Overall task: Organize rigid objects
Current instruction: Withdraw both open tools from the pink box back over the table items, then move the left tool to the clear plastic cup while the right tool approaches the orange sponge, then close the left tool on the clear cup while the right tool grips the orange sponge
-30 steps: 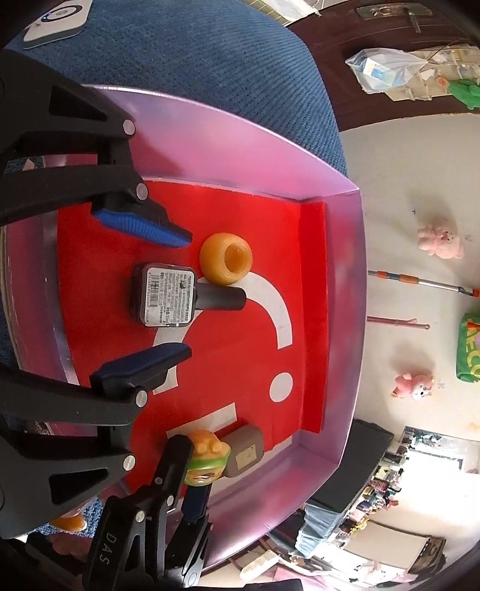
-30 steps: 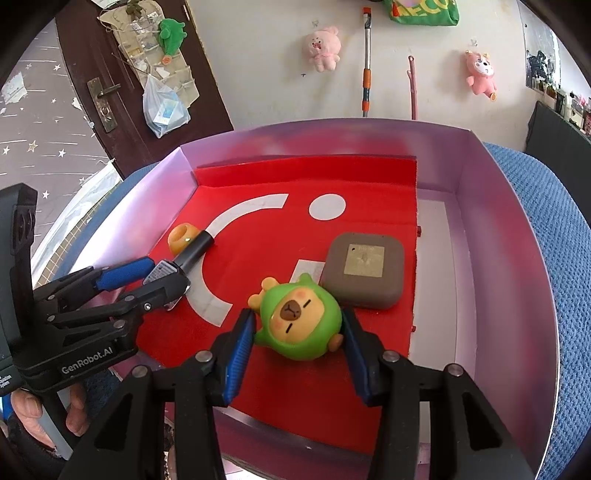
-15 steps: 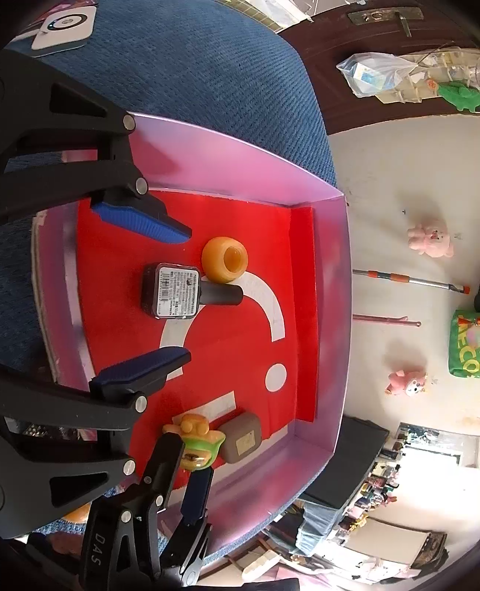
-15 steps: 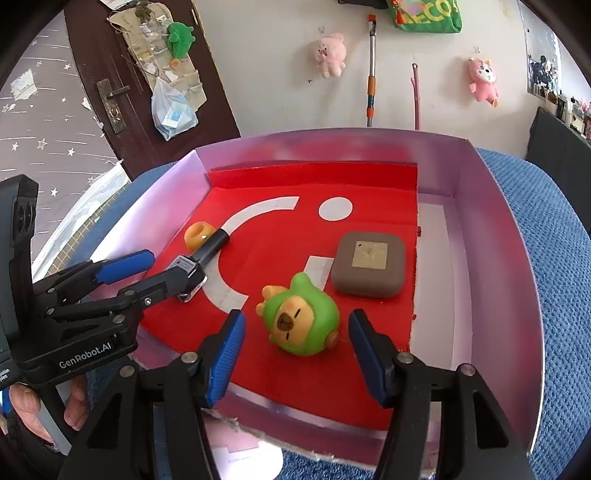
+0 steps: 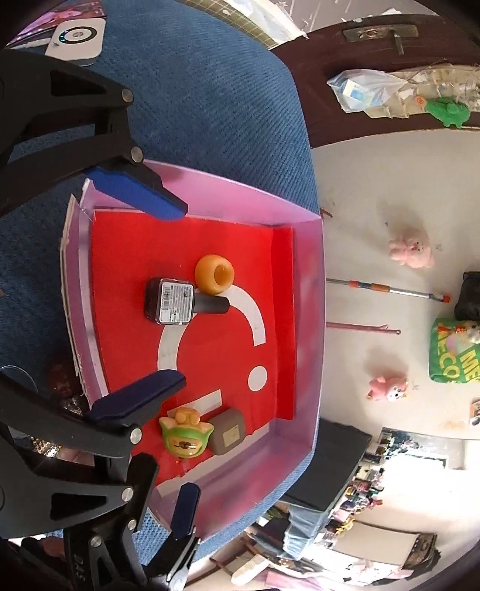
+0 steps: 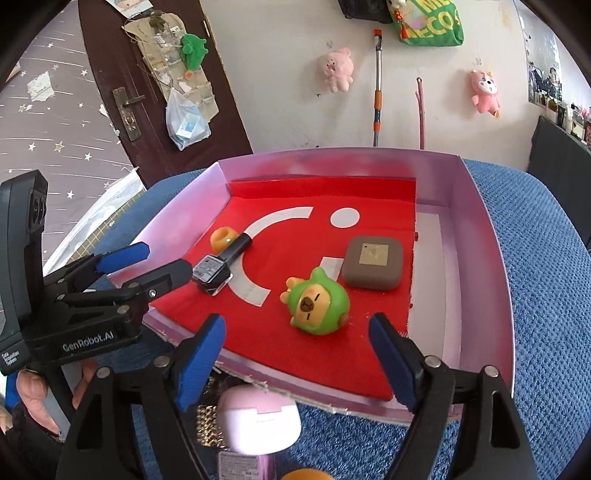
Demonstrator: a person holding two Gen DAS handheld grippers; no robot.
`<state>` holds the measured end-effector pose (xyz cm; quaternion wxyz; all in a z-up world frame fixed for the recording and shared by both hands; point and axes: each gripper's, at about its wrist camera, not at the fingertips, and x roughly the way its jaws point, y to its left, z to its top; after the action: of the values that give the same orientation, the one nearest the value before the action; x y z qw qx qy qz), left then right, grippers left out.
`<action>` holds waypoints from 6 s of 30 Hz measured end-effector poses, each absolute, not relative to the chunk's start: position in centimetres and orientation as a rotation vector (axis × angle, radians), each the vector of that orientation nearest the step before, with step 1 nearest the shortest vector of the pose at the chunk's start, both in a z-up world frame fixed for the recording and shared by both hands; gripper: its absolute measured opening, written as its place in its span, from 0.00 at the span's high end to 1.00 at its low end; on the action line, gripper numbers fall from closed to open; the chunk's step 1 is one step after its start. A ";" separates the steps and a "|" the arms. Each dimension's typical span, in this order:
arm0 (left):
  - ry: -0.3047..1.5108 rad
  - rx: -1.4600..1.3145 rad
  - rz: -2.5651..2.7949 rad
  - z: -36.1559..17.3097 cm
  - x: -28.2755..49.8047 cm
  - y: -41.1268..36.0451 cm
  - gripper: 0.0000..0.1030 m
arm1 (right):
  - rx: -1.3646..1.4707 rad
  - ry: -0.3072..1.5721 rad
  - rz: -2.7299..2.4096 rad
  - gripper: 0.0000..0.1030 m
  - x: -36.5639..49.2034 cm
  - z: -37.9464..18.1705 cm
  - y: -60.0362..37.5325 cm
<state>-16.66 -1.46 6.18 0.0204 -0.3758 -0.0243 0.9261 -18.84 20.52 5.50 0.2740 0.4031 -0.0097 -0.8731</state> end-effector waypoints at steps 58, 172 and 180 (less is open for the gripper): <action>-0.055 -1.098 2.920 7.6 -9.2 -0.8 0.05 | 0.897 -0.032 -2.374 0.00 -11.9 7.4 22.2; -0.002 -1.233 2.731 1.6 -6.7 4.4 0.63 | 1.020 0.119 -2.466 0.61 -9.6 1.6 23.7; -0.039 -1.184 2.781 2.4 -5.9 3.2 0.63 | 0.985 0.097 -2.482 0.61 -8.7 2.8 24.0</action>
<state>-5.88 3.18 2.38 0.0594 -0.3909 -0.0130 0.9184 -8.73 23.98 2.75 0.2325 0.3585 0.0353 -0.9034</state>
